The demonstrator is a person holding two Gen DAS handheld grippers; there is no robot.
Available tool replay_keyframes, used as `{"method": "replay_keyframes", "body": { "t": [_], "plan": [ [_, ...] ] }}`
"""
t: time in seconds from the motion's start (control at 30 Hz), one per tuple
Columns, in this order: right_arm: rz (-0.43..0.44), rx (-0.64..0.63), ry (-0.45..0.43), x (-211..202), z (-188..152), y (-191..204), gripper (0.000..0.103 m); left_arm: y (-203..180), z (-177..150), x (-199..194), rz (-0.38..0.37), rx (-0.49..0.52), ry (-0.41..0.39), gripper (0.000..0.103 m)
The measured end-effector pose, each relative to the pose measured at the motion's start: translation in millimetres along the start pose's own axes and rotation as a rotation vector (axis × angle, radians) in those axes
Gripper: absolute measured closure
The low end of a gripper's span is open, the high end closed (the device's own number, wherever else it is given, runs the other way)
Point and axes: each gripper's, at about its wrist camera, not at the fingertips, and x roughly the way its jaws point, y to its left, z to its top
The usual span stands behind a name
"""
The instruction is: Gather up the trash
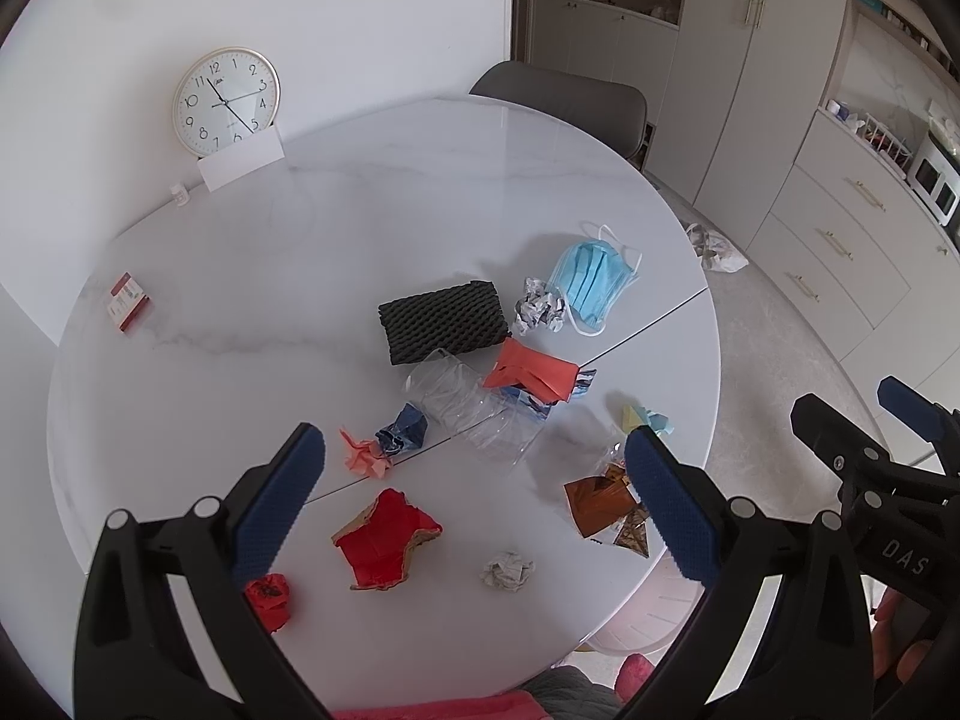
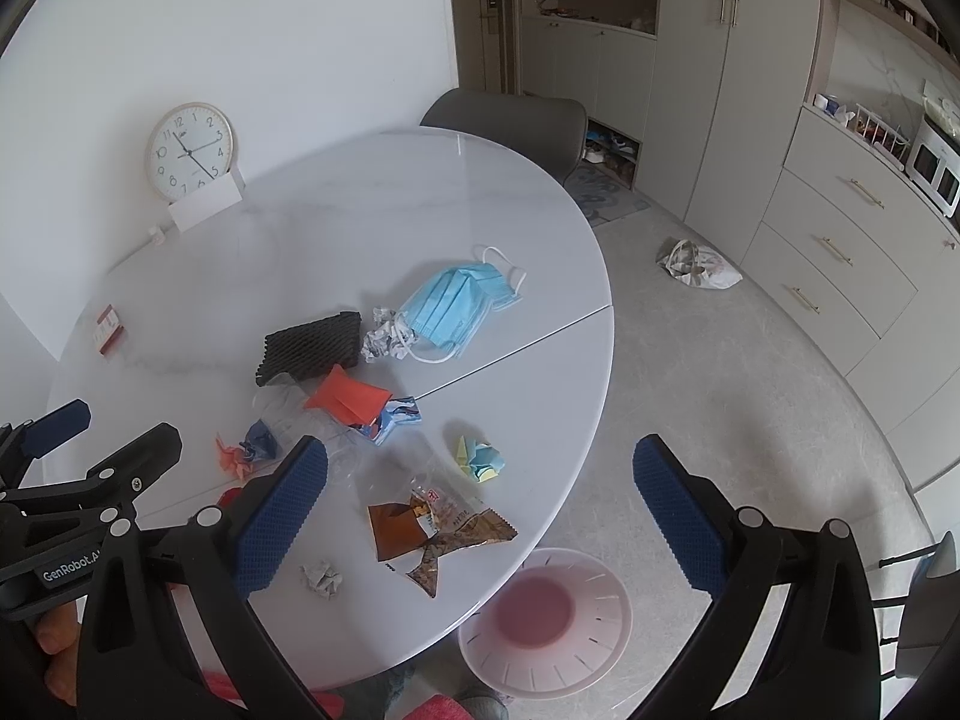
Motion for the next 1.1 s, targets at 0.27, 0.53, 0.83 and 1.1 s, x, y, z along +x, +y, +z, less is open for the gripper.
{"method": "replay_keyframes", "body": {
  "t": [0.27, 0.53, 0.83, 1.1],
  "plan": [
    [0.000, -0.001, 0.004, 0.9, 1.0, 1.3, 0.002, 1.1, 1.0, 2.9, 0.006, -0.003, 0.003, 0.007],
    [0.008, -0.005, 0.021, 8.0, 5.9, 3.2, 0.002, 2.9, 2.1, 7.2, 0.011, -0.010, 0.011, 0.007],
    [0.030, 0.005, 0.034, 24.3, 10.3, 3.2, 0.002, 10.5, 7.7, 22.0, 0.005, 0.000, 0.026, 0.007],
    [0.066, 0.061, 0.086, 80.6, 19.9, -7.7, 0.002, 41.0, 15.5, 70.2, -0.041, 0.091, 0.072, 0.007]
  ]
}}
